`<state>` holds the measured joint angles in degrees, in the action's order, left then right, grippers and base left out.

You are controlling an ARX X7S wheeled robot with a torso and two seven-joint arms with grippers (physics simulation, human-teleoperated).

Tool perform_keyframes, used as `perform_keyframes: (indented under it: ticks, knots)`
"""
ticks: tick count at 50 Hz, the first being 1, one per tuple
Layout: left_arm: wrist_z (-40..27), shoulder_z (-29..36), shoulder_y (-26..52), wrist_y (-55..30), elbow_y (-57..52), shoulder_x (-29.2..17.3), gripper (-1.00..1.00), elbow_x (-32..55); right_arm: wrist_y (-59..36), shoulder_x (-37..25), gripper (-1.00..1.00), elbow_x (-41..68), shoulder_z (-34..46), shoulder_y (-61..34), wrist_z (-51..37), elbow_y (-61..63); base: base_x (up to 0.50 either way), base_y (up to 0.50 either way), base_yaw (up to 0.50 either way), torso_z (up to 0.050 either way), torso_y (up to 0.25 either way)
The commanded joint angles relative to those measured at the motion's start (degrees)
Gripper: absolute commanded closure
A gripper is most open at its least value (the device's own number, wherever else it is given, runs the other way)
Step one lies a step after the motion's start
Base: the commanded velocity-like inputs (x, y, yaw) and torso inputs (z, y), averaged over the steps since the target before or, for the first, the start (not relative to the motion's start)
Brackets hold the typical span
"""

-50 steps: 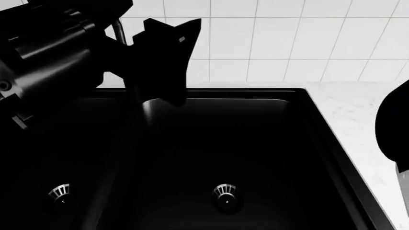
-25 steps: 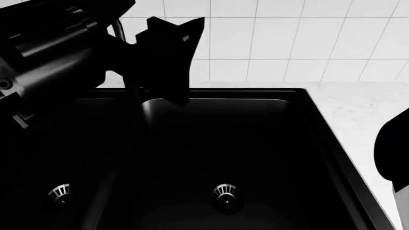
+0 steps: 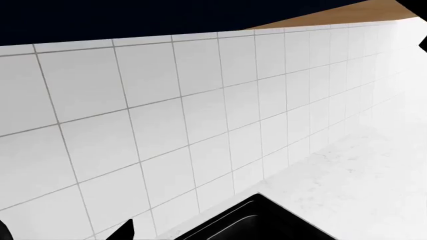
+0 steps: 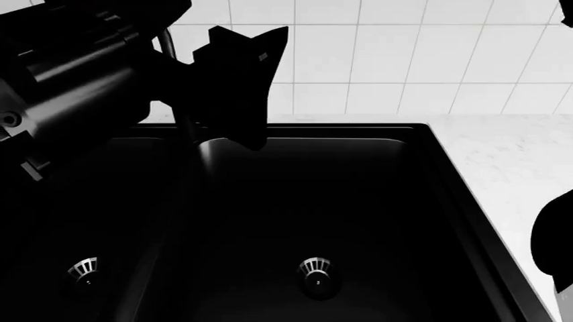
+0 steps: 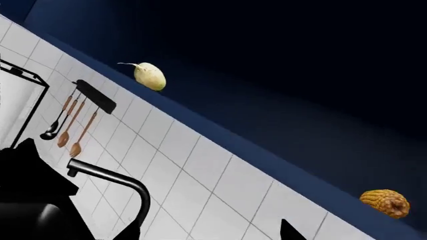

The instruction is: Pick the corn, radish from the counter and place them in the cabinet. Then close the cabinet.

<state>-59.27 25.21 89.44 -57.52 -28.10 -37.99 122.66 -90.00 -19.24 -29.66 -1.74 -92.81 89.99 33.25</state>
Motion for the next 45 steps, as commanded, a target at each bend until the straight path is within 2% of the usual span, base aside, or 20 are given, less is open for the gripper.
perform_keyframes:
  ticks: [1,18,35,45]
  knots:
    - [0.2,0.2,0.2,0.1,0.0,-0.1,-1.0,-0.1,0.0,-1.3,-1.0,-1.6,-2.2,1.6,0.0,1.4,0.0,0.0,0.0,0.0,0.0]
    - [0.2,0.6,0.6,0.3,0.1,-0.3,-1.0,-0.1,0.0,-3.2,-1.0,-2.4,-5.4,7.5,0.0,5.6,0.0,0.0,0.0,0.0,0.0]
    - [0.3,0.9,0.5,0.6,0.0,-0.5,-1.0,-0.2,0.0,-1.0,-1.0,-18.8,-6.0,5.8,0.0,4.4,0.0,0.0,0.0,0.0,0.0]
    - [0.6,1.0,0.9,0.6,0.1,-0.7,-1.0,-0.3,0.0,-0.2,-1.0,-20.4,-7.7,7.7,0.0,4.8,0.0,0.0,0.0,0.0,0.0]
